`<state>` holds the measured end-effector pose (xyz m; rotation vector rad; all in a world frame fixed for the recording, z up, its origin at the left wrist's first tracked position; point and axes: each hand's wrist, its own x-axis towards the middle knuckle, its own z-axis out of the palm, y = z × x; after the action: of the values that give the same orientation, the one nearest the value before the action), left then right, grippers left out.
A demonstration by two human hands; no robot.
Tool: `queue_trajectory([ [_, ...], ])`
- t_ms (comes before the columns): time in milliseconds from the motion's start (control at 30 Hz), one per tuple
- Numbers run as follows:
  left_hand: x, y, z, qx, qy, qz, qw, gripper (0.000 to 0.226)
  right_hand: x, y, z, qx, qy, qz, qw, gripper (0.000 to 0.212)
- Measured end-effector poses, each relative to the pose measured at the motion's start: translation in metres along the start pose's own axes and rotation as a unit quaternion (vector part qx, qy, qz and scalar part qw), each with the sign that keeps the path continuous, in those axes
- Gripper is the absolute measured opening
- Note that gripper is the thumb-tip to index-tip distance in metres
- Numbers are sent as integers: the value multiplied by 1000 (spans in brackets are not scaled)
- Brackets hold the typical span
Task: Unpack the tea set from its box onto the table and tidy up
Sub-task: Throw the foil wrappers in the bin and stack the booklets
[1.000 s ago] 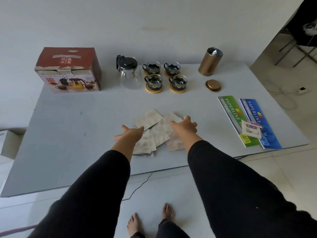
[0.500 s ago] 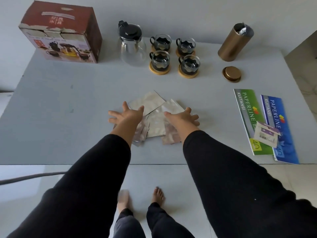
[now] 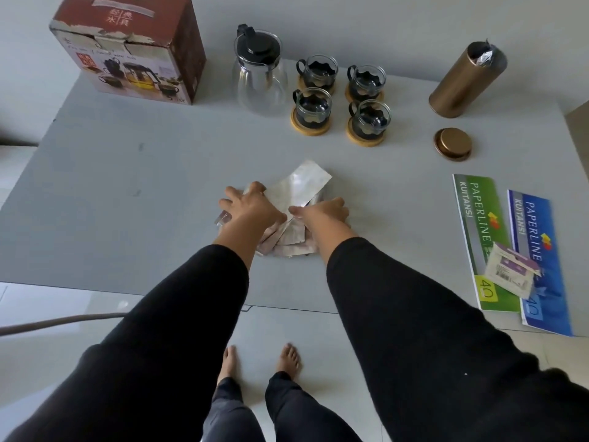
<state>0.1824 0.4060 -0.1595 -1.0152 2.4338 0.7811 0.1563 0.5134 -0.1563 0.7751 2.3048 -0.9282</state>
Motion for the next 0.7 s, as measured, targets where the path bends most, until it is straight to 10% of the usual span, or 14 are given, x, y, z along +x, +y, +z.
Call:
queue_trajectory([
  [233, 0, 12, 15, -68, -16, 108, 992, 37, 2, -7, 7, 93, -17, -22, 995, 46],
  [700, -2, 4, 11, -159, -7, 87, 983, 79, 10, 10, -4, 179, -73, 2, 981, 39],
])
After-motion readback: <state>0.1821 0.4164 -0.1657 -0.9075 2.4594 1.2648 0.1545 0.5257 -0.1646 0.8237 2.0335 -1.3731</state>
